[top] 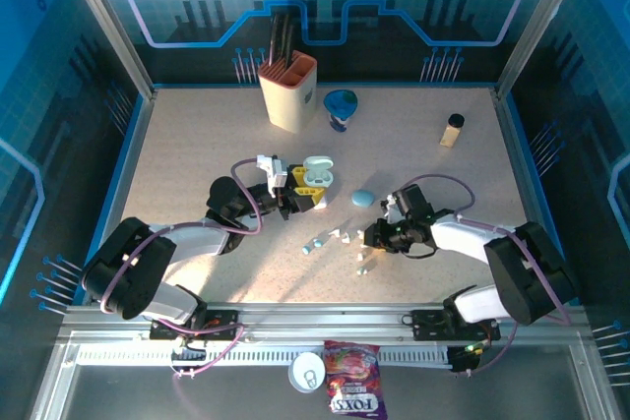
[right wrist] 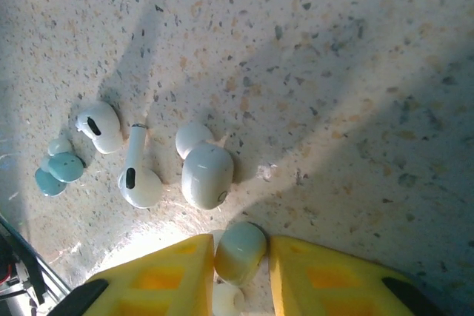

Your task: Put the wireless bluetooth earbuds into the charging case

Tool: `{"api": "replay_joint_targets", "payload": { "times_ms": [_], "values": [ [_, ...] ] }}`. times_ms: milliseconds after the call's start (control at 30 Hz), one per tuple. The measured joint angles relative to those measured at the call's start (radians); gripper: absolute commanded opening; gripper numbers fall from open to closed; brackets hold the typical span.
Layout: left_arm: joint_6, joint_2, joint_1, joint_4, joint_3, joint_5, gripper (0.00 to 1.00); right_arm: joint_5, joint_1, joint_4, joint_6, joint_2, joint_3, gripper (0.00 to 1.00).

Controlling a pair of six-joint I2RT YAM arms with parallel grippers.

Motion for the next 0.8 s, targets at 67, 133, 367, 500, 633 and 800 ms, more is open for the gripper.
{"api": "replay_joint_targets", "payload": {
  "times_ms": [67, 133, 367, 500, 633, 800],
  "values": [
    [0.0, 0.0, 0.0, 0.0, 0.0, 0.0, 0.38, 0.011, 0.005, -0.022, 0.0, 0.011, 0.015, 0.26],
    [0.0, -0.001, 0.001, 0.0, -0.004, 0.0, 0.38, 0.024, 0.014, -0.05, 0.0, 0.021, 0.035, 0.24],
    [0.0, -0.016, 0.005, 0.0, -0.02, 0.0, 0.38, 0.104, 0.059, -0.152, -0.002, 0.035, 0.102, 0.21],
    [0.001, -0.031, 0.015, -0.002, -0.02, 0.008, 0.38, 0.192, 0.086, -0.27, -0.013, 0.025, 0.162, 0.19],
    [0.001, -0.053, 0.028, -0.011, -0.02, 0.016, 0.38, 0.302, 0.092, -0.413, -0.035, -0.006, 0.24, 0.18],
    [0.005, -0.085, 0.043, -0.045, -0.021, 0.027, 0.38, 0.413, 0.105, -0.592, -0.086, -0.002, 0.366, 0.17]
  ]
}}
